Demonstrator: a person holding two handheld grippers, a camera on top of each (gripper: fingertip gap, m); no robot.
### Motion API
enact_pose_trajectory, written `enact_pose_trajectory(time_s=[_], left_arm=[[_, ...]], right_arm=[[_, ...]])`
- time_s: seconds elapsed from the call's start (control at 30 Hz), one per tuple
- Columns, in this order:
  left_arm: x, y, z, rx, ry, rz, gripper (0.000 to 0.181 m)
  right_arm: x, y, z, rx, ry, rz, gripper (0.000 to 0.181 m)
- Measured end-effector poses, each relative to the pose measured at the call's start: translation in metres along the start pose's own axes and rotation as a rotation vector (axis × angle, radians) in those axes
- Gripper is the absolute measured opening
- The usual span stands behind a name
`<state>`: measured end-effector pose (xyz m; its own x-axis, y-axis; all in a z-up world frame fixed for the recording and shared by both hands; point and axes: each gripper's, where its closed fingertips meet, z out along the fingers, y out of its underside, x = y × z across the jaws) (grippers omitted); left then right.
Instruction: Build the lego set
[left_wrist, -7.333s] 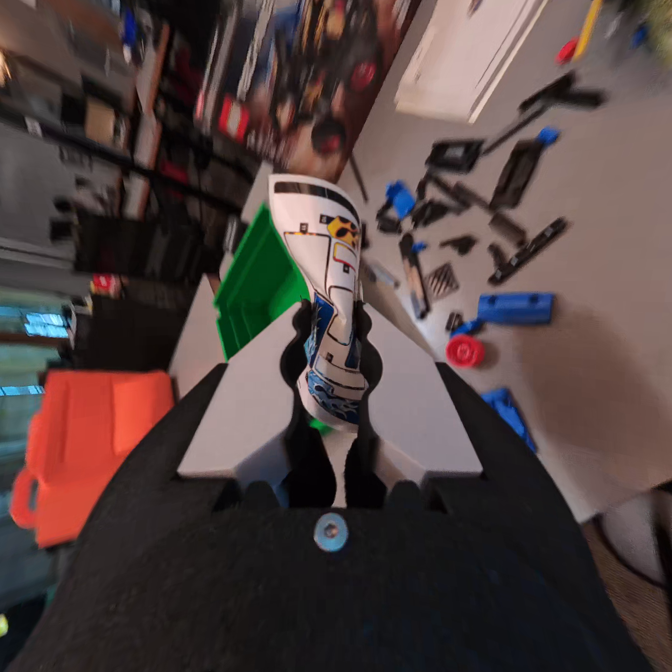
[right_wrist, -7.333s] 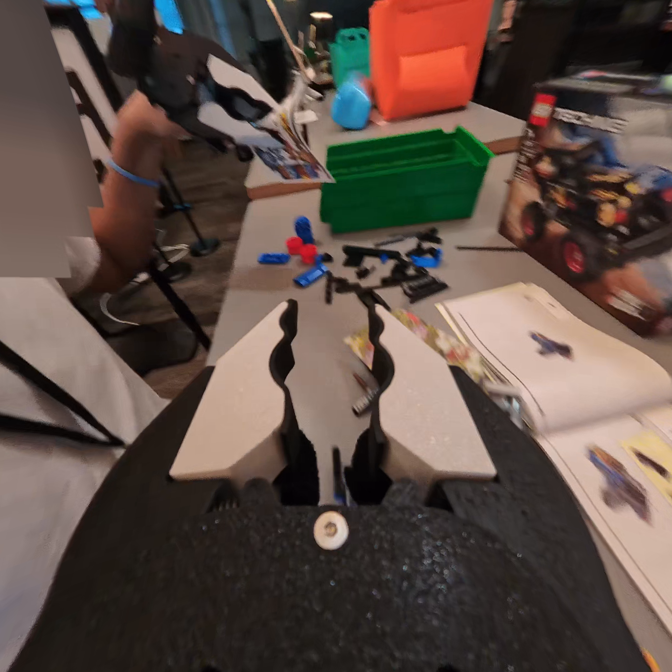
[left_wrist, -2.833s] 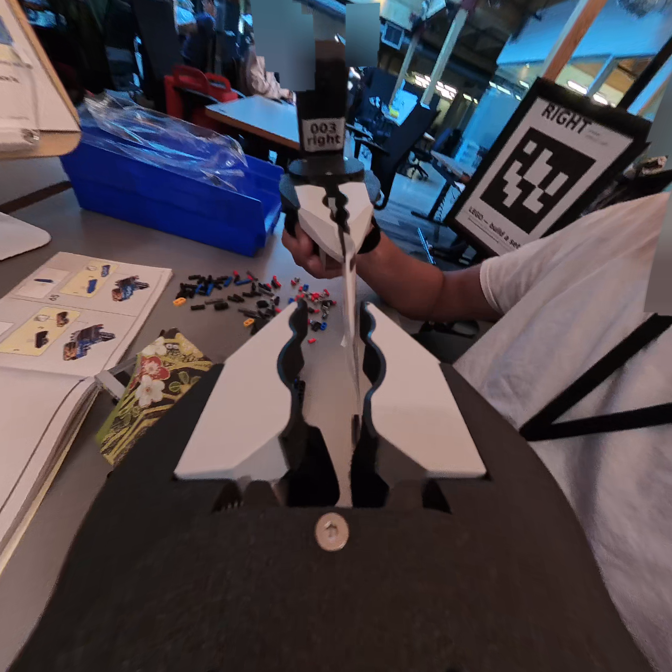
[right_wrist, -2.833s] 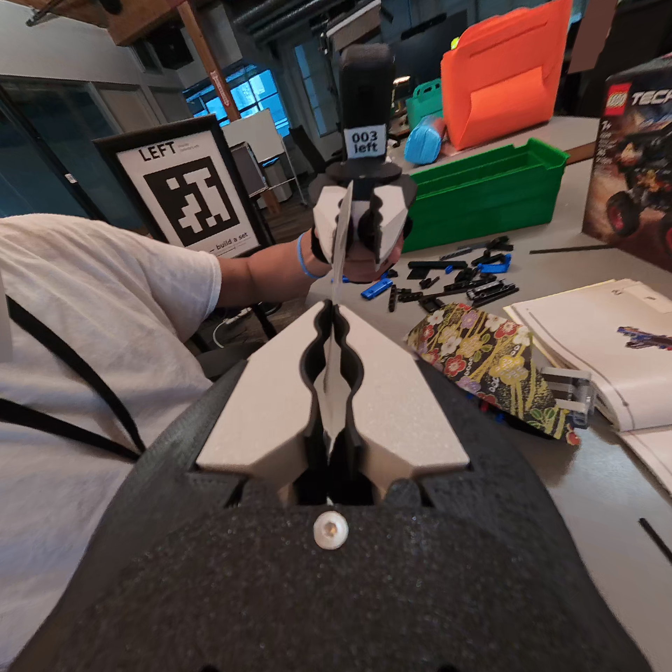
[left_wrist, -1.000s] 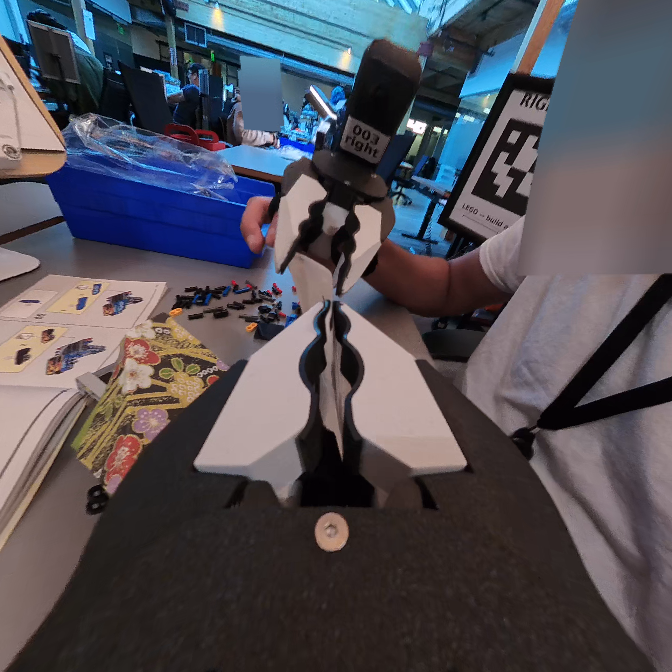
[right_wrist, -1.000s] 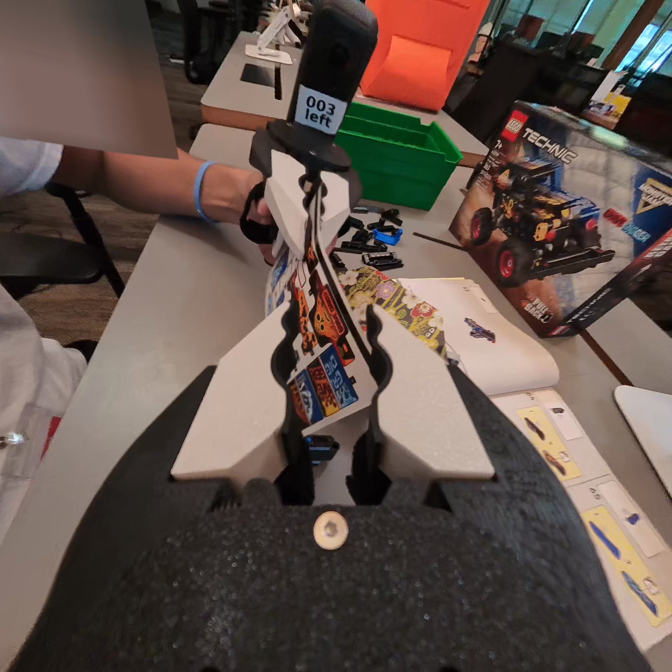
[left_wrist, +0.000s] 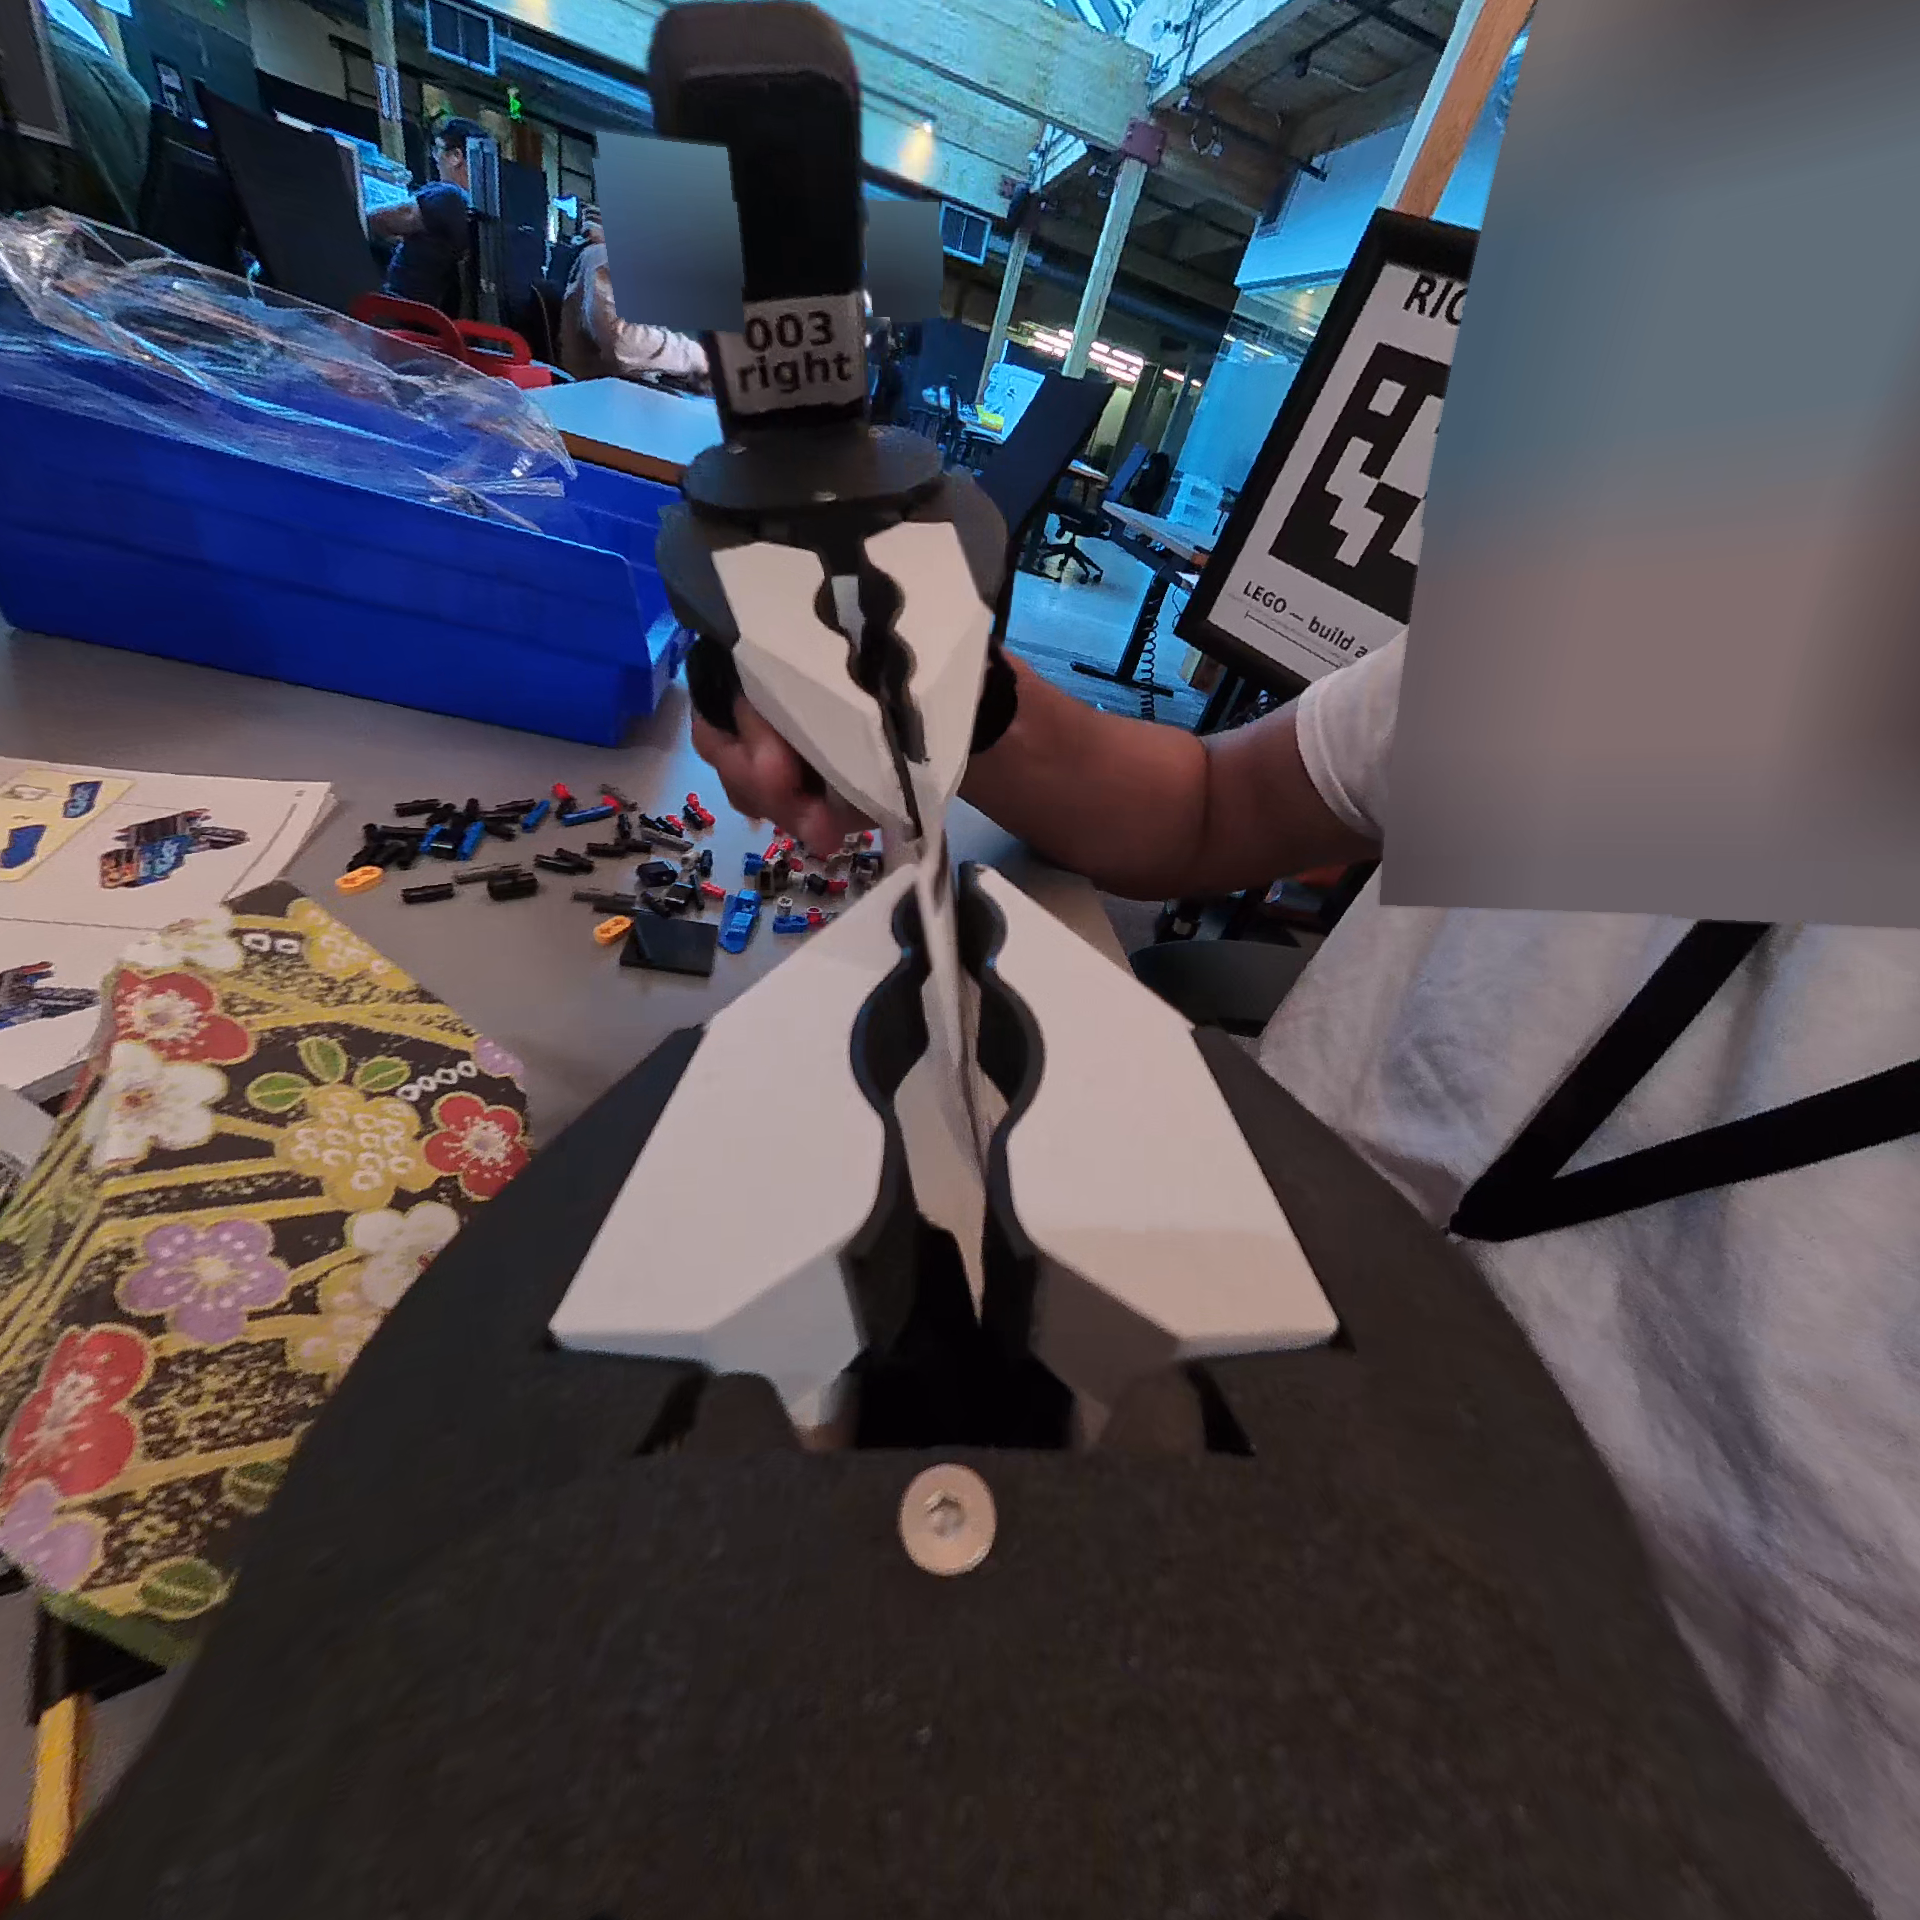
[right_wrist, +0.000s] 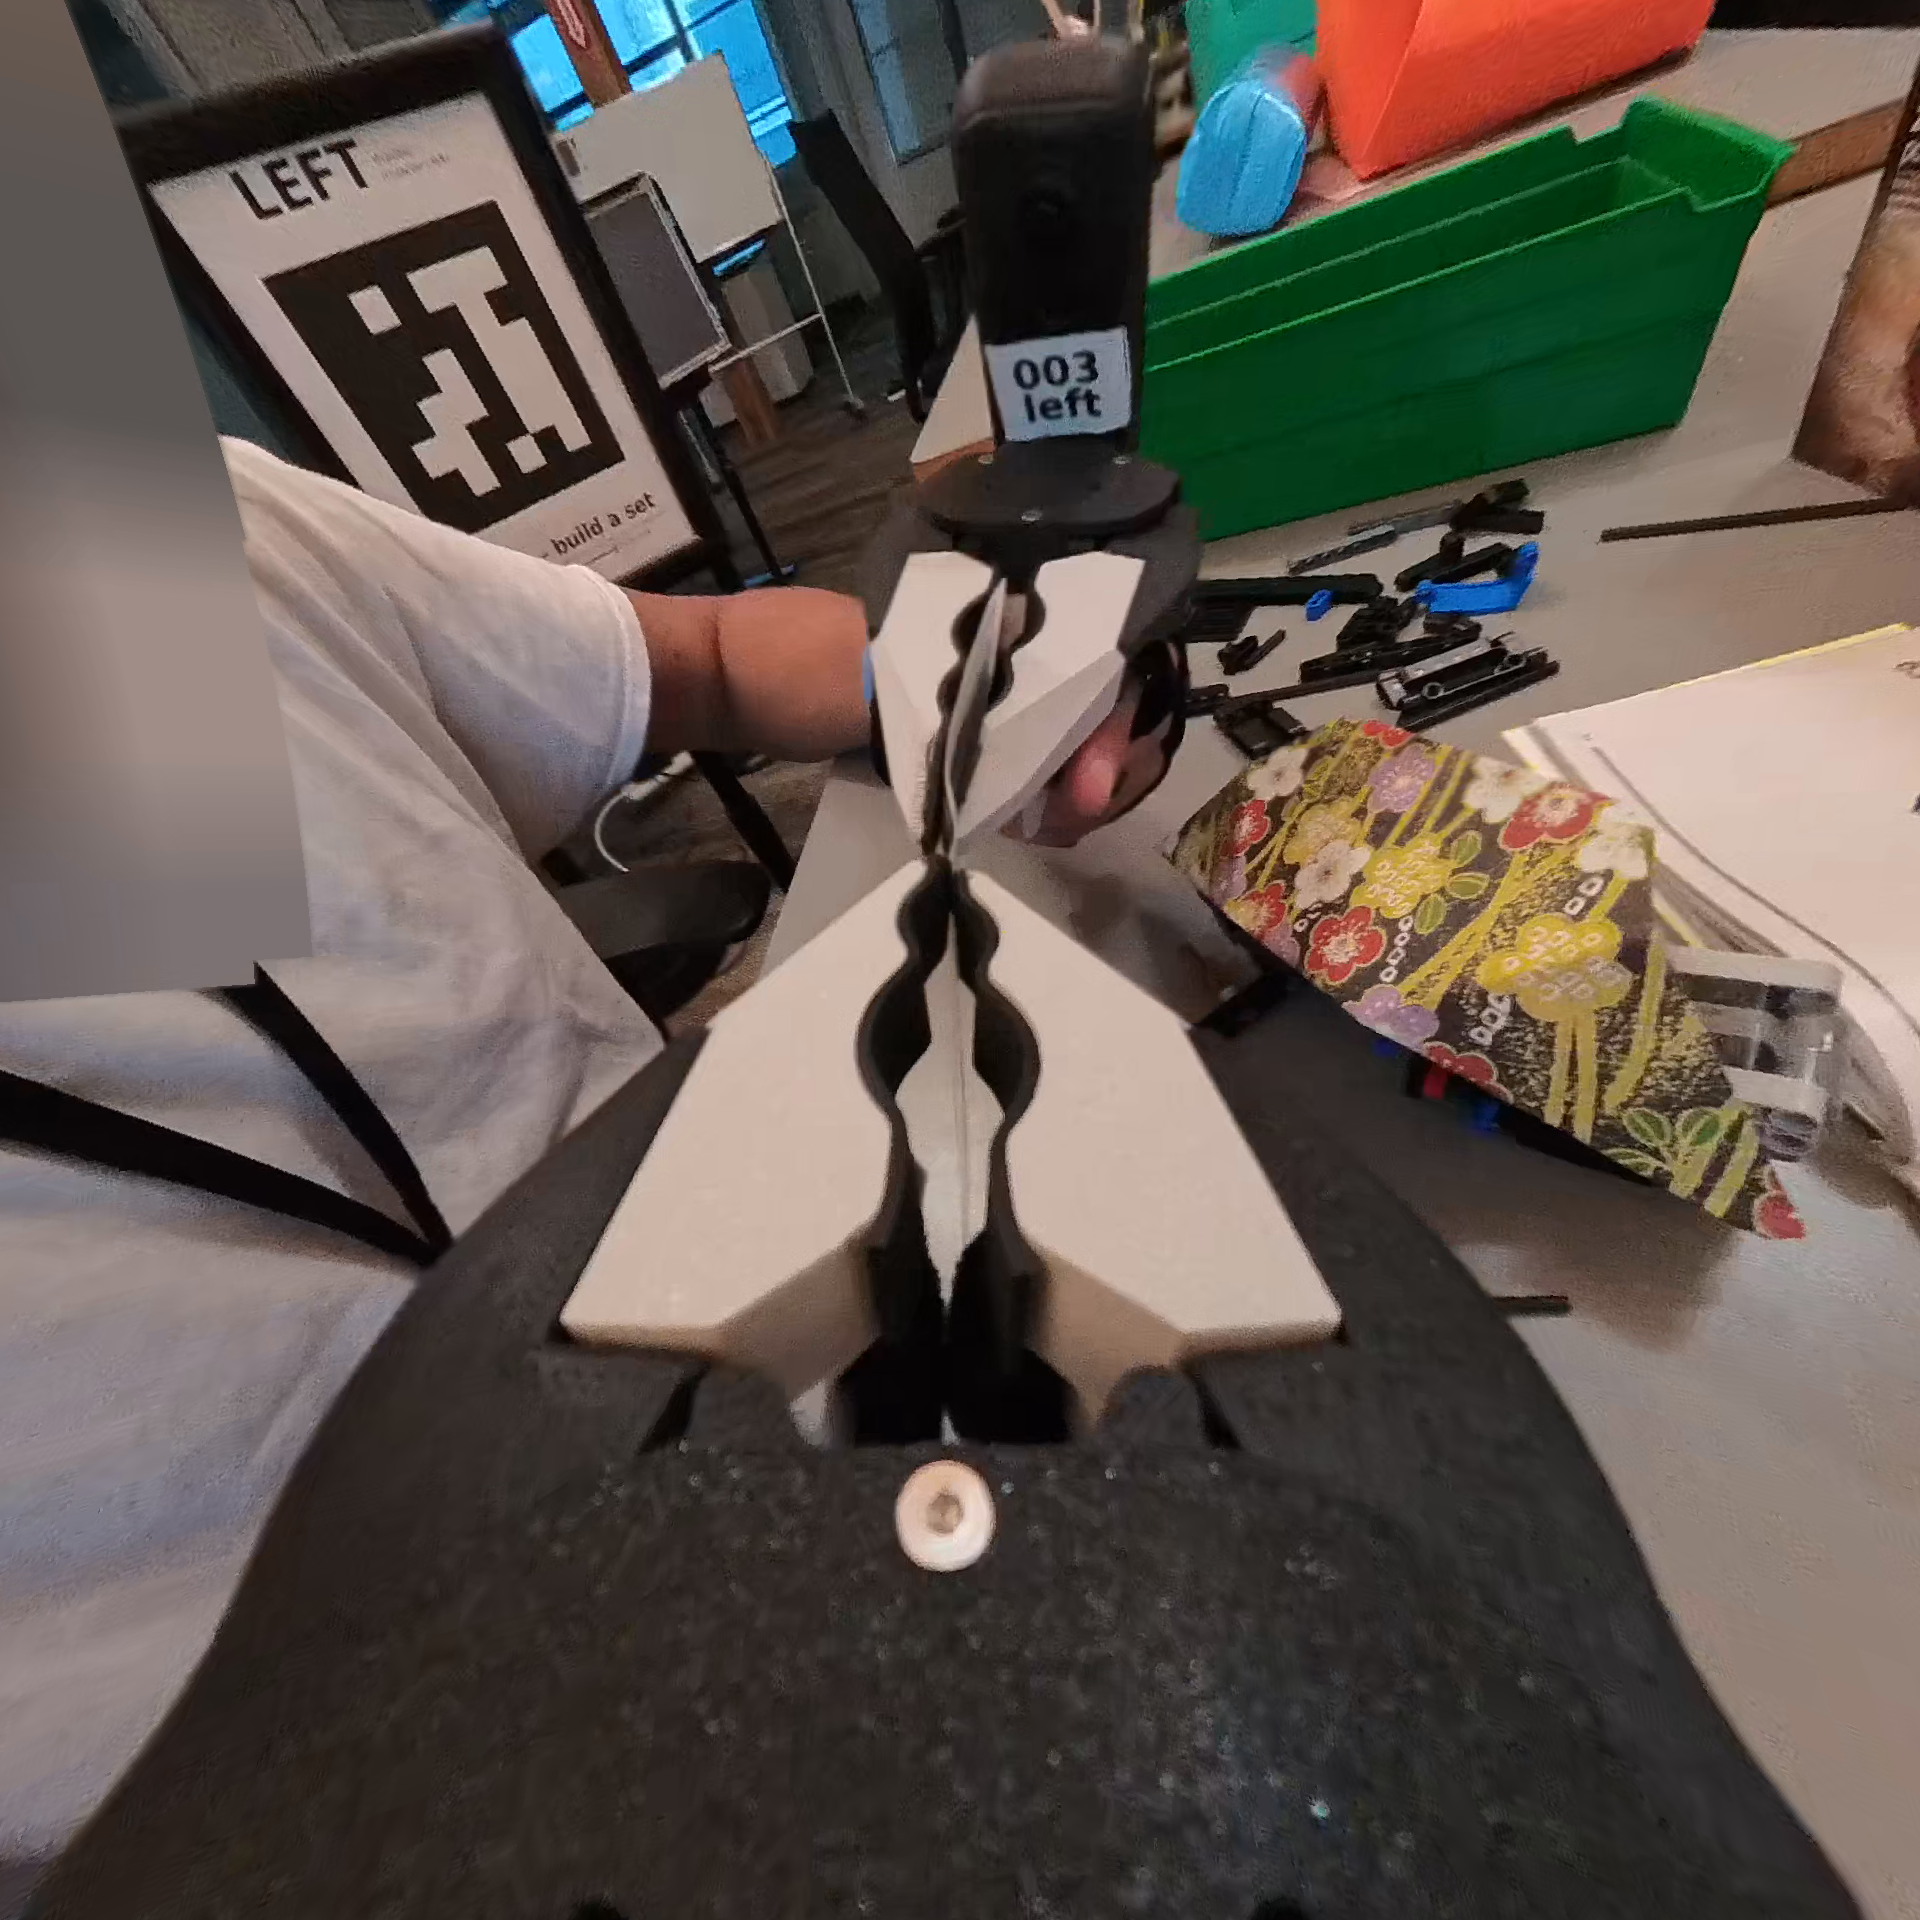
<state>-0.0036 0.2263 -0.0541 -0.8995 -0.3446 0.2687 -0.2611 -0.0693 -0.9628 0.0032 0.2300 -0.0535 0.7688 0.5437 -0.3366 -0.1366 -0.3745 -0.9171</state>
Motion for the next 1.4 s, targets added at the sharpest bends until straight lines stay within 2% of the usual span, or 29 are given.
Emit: enact_pose_trajectory(time_s=[0.3,0.43,0.6,0.87,0.97,1.0,1.07,1.17,1.23,1.3,1.4], left_arm=[[-0.002,-0.002,-0.001,0.041,0.027,-0.071,0.0],[-0.008,-0.009,-0.007,0.057,-0.004,-0.068,0.007],[-0.019,-0.021,-0.019,0.104,-0.059,-0.069,0.0],[-0.02,-0.022,-0.021,0.098,-0.085,-0.041,0.0],[-0.024,-0.025,-0.022,0.116,-0.107,-0.056,0.0],[-0.028,-0.025,-0.023,0.123,-0.134,-0.064,0.0],[-0.039,-0.028,-0.028,0.154,-0.197,-0.083,0.0],[-0.052,-0.035,-0.037,0.224,-0.269,-0.135,0.0],[-0.052,-0.041,-0.041,0.278,-0.265,-0.164,0.0],[-0.047,-0.045,-0.041,0.305,-0.23,-0.167,0.0],[-0.032,-0.045,-0.033,0.296,-0.15,-0.154,0.0]], right_arm=[[0.0,0.0,0.001,0.013,-0.034,0.062,0.0],[0.006,-0.001,-0.005,0.02,-0.01,0.064,0.0],[0.011,-0.005,-0.014,0.037,0.011,0.073,0.0],[0.011,-0.009,-0.018,0.044,0.019,0.062,0.0],[0.024,-0.007,-0.02,0.03,0.117,0.013,0.002],[0.032,-0.011,-0.022,0.042,0.189,-0.034,0.01],[0.039,-0.035,-0.035,0.131,0.362,-0.195,0.027],[0.026,-0.06,-0.045,0.201,0.58,-0.425,0.032],[0.017,-0.052,-0.025,0.142,0.559,-0.421,0.034],[0.025,-0.038,-0.007,0.082,0.556,-0.353,0.035],[0.03,-0.037,-0.001,0.124,0.557,-0.311,0.039]])
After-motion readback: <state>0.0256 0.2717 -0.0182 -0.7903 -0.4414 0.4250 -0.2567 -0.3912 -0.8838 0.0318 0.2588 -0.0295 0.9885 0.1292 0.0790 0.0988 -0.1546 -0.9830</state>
